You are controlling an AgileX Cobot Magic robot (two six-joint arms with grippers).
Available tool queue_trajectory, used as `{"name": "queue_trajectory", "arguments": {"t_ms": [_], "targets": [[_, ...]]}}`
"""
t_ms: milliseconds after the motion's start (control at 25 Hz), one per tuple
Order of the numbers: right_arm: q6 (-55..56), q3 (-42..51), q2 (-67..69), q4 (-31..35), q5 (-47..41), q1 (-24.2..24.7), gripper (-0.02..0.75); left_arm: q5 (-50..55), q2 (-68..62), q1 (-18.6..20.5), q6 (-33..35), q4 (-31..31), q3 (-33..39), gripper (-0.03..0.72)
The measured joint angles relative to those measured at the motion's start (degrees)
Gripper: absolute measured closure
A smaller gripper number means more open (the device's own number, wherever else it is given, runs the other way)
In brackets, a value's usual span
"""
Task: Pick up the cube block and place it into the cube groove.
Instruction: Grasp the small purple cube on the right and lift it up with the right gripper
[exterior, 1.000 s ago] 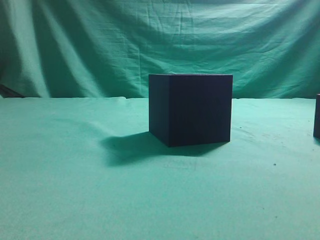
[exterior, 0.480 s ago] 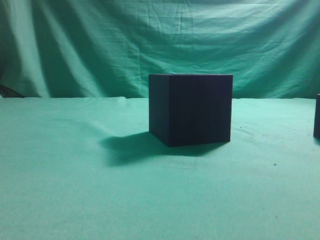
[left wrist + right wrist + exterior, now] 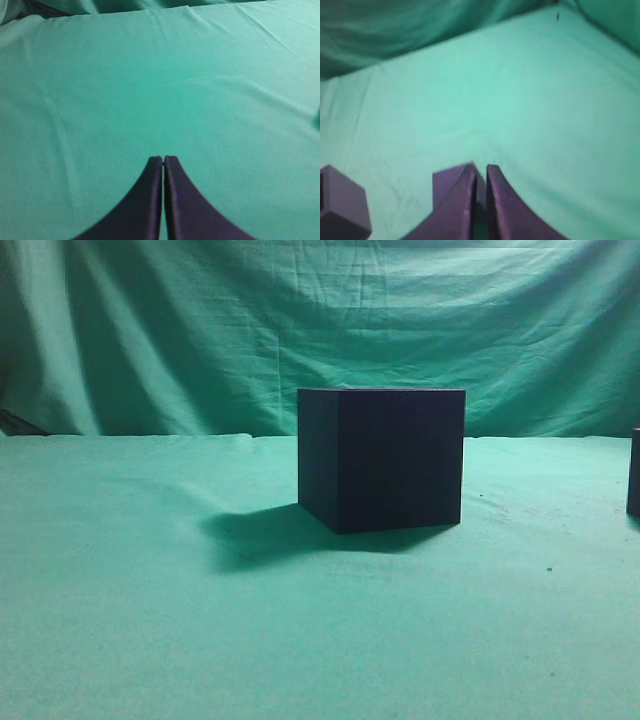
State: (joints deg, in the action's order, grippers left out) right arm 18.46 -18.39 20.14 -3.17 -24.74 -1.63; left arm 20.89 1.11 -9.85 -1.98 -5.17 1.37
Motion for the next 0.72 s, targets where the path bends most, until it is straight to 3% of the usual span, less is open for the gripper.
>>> {"name": "queue_trajectory", "arguments": {"t_ms": [160,360,520,720], "targets": [[-3.03,-2.33,6.16,6.52,-4.37,0.0,0.691,0.0,0.0,0.0,0.0,0.0,0.0,0.688],[-24.8,-8.99,14.3,14.47,-12.14,-2.14,0.738,0.0,0.0,0.0,0.0,0.0,0.0,0.688],[-28.7,-16.79,24.71,13.93,-21.63,-5.2,0.738,0.0,0.0,0.0,0.0,0.0,0.0,0.688],[-27.51,-24.84,37.92,10.59,-27.09,-9.93,0.738,0.0,0.0,0.0,0.0,0.0,0.0,0.688]]}}
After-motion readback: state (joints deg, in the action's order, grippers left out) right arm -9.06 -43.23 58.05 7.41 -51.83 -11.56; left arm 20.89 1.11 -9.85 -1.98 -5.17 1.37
